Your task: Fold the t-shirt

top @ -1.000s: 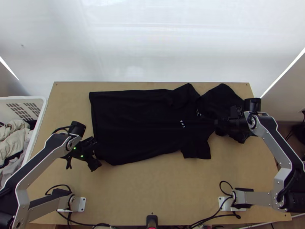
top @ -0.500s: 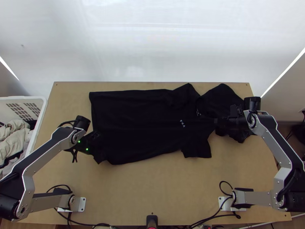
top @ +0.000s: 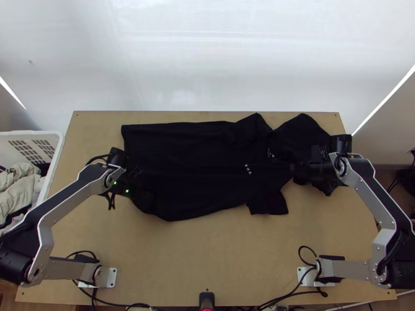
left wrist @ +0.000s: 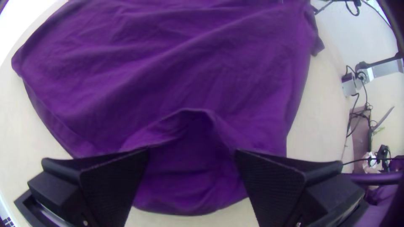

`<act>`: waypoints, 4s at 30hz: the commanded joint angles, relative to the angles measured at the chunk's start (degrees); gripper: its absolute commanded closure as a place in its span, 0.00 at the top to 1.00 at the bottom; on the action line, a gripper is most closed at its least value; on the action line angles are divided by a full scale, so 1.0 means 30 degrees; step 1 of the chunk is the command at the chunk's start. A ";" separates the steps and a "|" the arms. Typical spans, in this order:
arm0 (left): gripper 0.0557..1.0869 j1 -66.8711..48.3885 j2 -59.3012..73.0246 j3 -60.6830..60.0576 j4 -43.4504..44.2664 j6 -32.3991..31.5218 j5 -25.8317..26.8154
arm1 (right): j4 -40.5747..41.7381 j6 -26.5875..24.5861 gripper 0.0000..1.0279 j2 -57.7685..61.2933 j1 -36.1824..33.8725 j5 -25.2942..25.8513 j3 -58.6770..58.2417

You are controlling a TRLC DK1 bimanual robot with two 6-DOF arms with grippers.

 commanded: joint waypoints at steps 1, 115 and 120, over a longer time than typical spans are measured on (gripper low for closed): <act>0.95 -0.0810 0.1883 0.1664 0.1553 -0.1083 0.0068 | 0.0004 -0.0058 0.03 -0.0444 0.0012 -0.0007 -0.0908; 0.03 0.7774 -0.6672 1.0980 -0.0469 -0.3925 -0.2012 | -0.3043 0.0557 0.03 -0.3374 0.0979 0.0403 1.1807; 0.03 0.7979 -0.8078 1.3207 -0.0557 -0.5360 -0.1778 | -0.2516 0.0850 0.03 -0.5015 0.1037 0.0403 1.5059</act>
